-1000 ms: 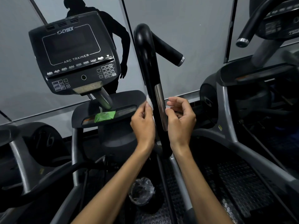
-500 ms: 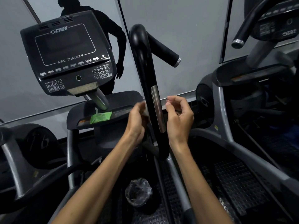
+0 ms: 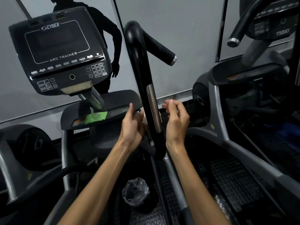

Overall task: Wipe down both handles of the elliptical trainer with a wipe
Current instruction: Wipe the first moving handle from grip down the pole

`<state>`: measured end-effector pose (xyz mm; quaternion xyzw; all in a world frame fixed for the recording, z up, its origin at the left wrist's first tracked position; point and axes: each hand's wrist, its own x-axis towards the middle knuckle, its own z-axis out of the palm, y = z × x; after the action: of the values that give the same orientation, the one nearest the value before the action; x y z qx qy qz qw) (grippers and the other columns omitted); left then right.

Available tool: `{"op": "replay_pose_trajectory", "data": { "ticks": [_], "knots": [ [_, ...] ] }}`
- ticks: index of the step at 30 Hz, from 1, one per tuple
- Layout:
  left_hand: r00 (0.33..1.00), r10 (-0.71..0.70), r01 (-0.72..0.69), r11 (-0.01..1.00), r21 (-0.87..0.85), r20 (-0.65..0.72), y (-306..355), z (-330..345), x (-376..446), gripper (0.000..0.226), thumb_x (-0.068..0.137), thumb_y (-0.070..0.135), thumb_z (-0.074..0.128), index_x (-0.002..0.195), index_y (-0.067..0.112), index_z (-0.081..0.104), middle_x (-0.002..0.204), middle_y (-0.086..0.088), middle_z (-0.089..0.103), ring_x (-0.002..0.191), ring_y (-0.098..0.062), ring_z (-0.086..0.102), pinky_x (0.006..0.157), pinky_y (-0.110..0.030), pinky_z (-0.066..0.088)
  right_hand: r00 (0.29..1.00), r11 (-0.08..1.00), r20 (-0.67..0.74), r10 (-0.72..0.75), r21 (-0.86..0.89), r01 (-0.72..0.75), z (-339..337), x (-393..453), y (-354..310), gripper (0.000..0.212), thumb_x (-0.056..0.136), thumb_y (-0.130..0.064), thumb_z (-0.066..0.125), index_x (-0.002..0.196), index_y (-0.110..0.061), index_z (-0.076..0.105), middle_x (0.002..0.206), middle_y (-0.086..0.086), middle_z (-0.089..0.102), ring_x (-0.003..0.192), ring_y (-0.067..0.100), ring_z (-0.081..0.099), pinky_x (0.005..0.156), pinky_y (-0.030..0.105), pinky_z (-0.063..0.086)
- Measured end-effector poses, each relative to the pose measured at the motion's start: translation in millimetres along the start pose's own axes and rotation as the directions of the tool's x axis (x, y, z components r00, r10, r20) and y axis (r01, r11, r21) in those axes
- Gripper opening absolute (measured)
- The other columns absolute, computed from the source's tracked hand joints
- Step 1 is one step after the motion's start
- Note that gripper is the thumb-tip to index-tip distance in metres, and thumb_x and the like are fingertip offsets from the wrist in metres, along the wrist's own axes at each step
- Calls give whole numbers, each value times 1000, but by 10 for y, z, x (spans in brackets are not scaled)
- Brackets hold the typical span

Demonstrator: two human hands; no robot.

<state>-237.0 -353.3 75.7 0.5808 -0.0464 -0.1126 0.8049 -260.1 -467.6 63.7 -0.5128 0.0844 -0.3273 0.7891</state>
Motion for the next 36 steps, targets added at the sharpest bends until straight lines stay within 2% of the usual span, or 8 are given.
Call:
{"op": "replay_pose_trajectory", "data": {
  "ticks": [3,6,12,21,26,30,32,36],
  "knots": [
    [977,195,-203,973,110,82,333,110,-39,78,106,58,19,136,-5,54,120,-23,64,108,-32,60,104,-41,43,1000,1000,12,6,9,-6,87,-19,25,22,101,-25,54,91,-19,72,90,-8,74,93,10,70,79,16,48],
    [911,405,-412,891,193,74,373,369,-99,62,109,49,20,155,12,38,156,-4,46,145,-12,39,125,-38,23,1000,1000,6,-23,-22,23,171,-61,56,31,99,-34,50,93,-14,73,96,0,74,97,14,68,83,19,48],
    [910,406,-390,771,504,82,-464,223,-372,71,102,54,22,159,24,-8,166,18,-15,149,10,-13,127,-29,-7,1000,999,-12,-23,-25,23,90,-88,62,38,101,-40,43,93,-16,72,98,-1,73,98,10,66,89,25,49],
    [858,499,-448,609,654,123,-484,319,-371,68,102,52,23,154,31,-16,165,14,-20,151,5,-17,126,-27,-8,1000,999,10,-29,-32,29,91,-145,56,40,104,-40,40,91,-18,71,94,-3,73,94,13,68,92,39,53],
    [923,385,-353,831,431,14,-256,170,-52,87,96,78,26,162,22,18,170,1,15,156,-8,9,128,-44,5,1000,999,-5,9,-35,-9,75,-102,34,42,100,-45,40,92,-19,72,97,-4,73,95,6,65,94,34,49],
    [870,490,-440,725,530,53,-252,408,-239,78,99,65,19,160,24,-6,169,10,-10,153,3,-10,126,-26,-4,1000,999,14,-10,-31,10,78,-107,38,44,102,-45,37,95,-17,71,99,-3,73,99,10,67,90,28,48],
    [859,499,-467,674,573,112,-504,349,-404,79,98,71,19,157,27,-13,168,13,-17,152,2,-15,127,-32,-7,1000,1000,14,-15,-22,16,57,-107,39,45,102,-44,36,95,-16,71,98,-3,72,96,7,66,88,25,47],
    [908,416,-389,801,456,44,-447,155,-152,92,94,79,25,163,20,7,171,5,3,156,-7,0,128,-44,1,1000,1000,8,-5,-24,5,42,-100,30,46,102,-46,36,94,-18,71,98,-3,72,96,5,64,88,24,45]
  ]
}}
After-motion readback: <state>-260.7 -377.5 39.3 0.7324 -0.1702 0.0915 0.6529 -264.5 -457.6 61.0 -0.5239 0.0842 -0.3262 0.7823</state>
